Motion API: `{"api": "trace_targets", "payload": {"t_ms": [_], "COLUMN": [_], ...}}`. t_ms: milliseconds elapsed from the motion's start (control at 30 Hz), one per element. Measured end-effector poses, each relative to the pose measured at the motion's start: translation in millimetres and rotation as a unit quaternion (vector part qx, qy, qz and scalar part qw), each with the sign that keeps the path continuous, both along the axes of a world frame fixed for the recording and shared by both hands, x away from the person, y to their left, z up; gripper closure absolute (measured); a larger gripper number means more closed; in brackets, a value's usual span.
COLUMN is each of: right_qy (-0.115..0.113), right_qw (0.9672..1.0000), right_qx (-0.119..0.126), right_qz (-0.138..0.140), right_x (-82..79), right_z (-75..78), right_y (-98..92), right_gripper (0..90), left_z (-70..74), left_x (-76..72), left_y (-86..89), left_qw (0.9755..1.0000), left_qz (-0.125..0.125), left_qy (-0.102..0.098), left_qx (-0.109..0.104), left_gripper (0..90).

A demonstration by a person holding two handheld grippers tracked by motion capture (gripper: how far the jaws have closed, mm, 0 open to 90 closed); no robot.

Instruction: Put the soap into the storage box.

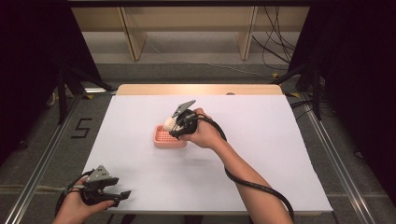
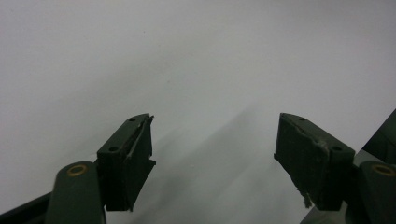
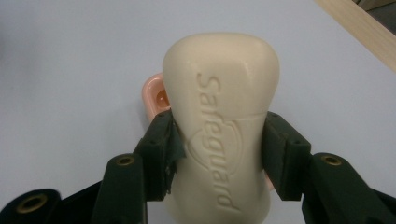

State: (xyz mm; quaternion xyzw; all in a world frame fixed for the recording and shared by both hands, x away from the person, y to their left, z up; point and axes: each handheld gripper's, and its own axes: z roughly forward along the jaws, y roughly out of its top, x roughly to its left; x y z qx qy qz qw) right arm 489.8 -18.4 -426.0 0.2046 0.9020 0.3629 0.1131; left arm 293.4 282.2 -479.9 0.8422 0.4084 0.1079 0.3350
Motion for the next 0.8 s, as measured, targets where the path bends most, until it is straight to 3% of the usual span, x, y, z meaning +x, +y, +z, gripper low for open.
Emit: {"api": "trace_targets", "payload": {"t_ms": [300, 367, 500, 800], "right_qy": [0.000, -0.009, 0.003, 0.001], "right_qw": [1.0000, 1.0000, 1.0000, 1.0000], "right_qx": [-0.003, -0.002, -0.002, -0.009], "right_qz": [-0.003, 0.003, -0.006, 0.000], "right_x": [3.6, 5.4, 5.6, 10.9], "right_z": [-1.6, -2.1, -2.5, -4.9], "right_y": [3.1, 3.6, 4.6, 6.0], "right_gripper": [50.5, 50.5, 50.5, 50.5], "left_z": [0.0, 0.0, 0.0, 0.5], "left_x": [-0.3, -0.3, -0.2, -0.1], "left_y": [-0.1, -0.1, -0.1, -0.8], "left_qw": [1.0000, 1.0000, 1.0000, 1.0000], "left_qz": [-0.001, -0.001, -0.001, -0.004], "left_qy": [-0.001, -0.002, -0.002, 0.002], "left_qx": [-0.003, -0.003, -0.003, -0.003], "left_gripper": [27.3, 27.3, 27.3, 27.3]}}
